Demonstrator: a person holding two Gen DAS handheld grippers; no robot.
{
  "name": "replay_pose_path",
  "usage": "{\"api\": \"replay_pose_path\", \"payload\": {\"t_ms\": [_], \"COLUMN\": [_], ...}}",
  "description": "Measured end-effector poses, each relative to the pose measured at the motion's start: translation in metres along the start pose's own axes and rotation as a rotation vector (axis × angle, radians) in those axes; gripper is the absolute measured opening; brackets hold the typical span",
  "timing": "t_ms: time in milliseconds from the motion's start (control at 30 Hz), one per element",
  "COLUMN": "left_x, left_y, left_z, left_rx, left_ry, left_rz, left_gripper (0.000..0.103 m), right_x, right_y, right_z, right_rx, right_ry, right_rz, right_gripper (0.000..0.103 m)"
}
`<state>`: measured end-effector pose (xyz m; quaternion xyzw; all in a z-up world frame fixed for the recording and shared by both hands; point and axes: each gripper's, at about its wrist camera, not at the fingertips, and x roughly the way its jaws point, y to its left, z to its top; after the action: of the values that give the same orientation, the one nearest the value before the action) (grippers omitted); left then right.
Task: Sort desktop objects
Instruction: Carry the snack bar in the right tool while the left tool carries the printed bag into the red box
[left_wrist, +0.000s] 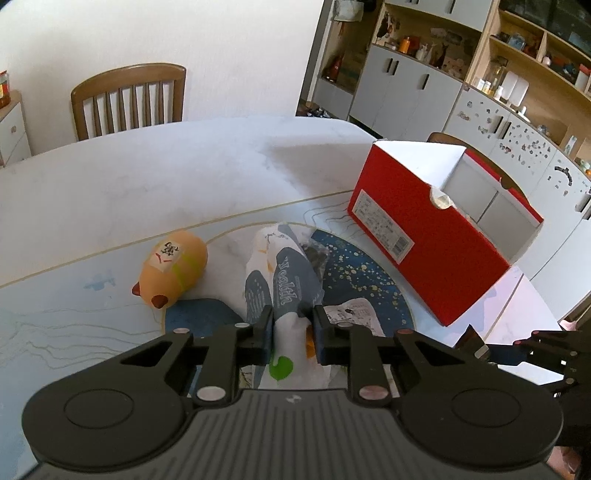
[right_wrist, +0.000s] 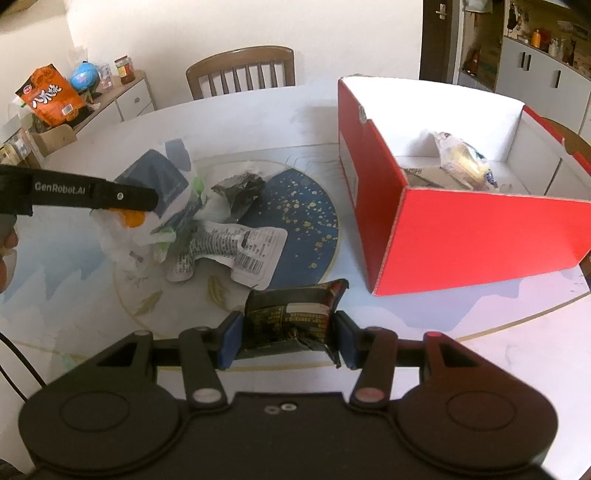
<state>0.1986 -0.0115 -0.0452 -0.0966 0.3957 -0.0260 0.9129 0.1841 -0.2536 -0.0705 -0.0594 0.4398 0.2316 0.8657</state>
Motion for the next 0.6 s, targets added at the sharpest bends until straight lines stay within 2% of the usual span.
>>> {"api": "replay_pose_path", "payload": {"t_ms": [600], "left_x": [-0.035], "left_y": [-0.016], "left_z": [0.0], "left_rx": [0.022], "left_ry": [-0.047], "left_rz": [-0.041], "left_gripper": [0.019], "right_x": [-0.033], "right_y": [-0.007], "right_z": [0.01], "right_rx": [0.008], "right_ry": [-0.058], "right_rz": [-0.005], "right_gripper": [0.052]}}
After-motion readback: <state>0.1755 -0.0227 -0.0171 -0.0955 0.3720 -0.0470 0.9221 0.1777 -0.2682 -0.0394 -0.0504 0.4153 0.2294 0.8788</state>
